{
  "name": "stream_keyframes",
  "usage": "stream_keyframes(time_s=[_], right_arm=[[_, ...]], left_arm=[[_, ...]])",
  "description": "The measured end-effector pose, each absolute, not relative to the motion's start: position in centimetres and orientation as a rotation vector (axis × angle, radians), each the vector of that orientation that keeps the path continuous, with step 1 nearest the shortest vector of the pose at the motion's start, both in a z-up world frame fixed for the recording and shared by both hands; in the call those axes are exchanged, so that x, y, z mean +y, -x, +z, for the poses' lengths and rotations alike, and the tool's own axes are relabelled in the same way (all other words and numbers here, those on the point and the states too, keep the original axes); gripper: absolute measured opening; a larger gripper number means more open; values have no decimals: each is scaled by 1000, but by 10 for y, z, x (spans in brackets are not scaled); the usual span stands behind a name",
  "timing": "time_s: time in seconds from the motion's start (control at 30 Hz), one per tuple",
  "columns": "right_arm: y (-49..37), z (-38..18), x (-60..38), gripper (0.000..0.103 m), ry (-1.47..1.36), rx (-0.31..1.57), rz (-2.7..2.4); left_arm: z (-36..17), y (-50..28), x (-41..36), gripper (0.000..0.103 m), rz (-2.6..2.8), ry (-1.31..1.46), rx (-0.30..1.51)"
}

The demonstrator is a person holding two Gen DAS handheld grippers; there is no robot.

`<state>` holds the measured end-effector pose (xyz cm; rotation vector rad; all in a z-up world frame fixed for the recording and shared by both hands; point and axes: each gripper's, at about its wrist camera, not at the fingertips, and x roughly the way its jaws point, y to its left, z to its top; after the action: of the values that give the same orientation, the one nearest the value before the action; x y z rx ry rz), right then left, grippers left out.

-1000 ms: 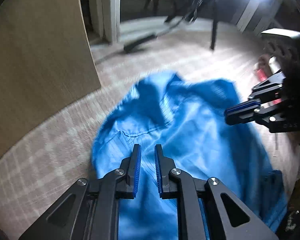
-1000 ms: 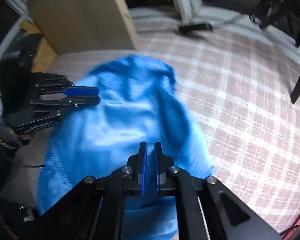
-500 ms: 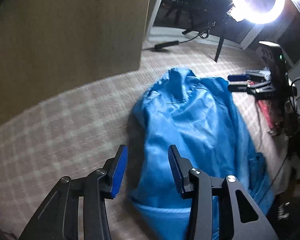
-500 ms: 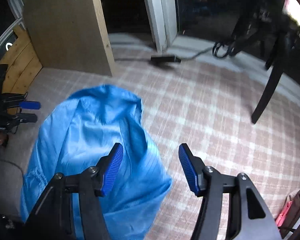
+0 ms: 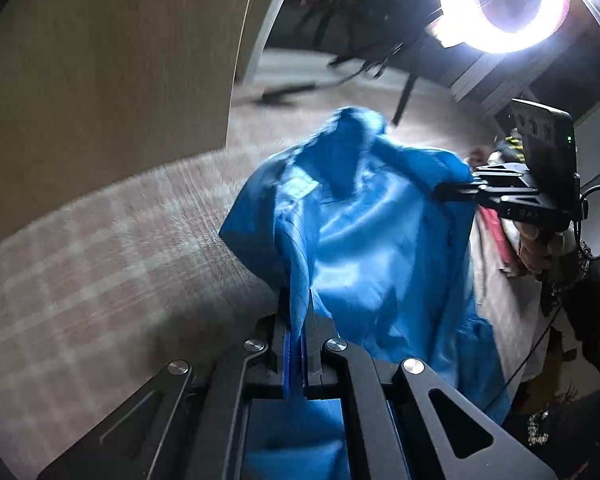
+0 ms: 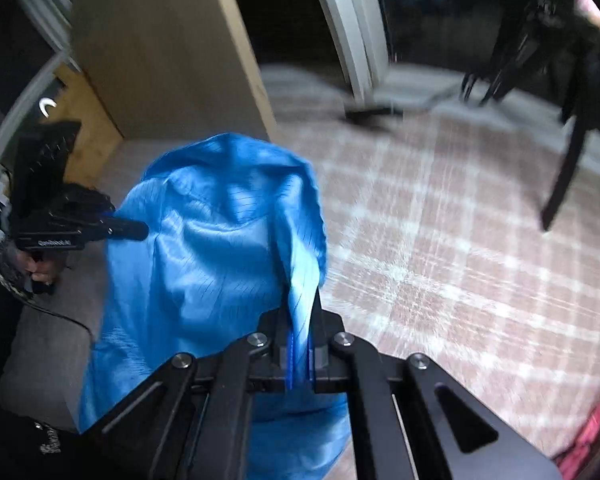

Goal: Fold clothes

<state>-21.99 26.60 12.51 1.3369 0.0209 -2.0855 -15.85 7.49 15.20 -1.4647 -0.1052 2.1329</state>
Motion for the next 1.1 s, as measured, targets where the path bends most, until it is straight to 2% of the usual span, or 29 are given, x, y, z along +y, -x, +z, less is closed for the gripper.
stream_keyframes(time_s=[0.27,0.4,0.5,0.67,0.9,0.97,1.1], right_arm=[[116,234,273,4,-1099,44,-2216],[45,267,279,4,-1039,41,-2256],[-10,269,287,4,-1029,22,-2289],[-86,232,300,4,-1087,-19,-2320],[-162,129,313,4,-1285,-93,-2274],[-173,99,307,4,-1347,36,-2256],[-194,58,293,6,-1425,307,-2205]], left_arm=[[259,34,82,2,2194,1222,12],[284,-27,92,2,2176,1169,82],[285,-75,99,2,2141,1162,136],[245,-151,119,2,2069,1220,210],[150,-205,133,3,1995,1458,62],[125,-216,137,11,1997,1504,53],[98,-242,136,12,2043,1587,116]])
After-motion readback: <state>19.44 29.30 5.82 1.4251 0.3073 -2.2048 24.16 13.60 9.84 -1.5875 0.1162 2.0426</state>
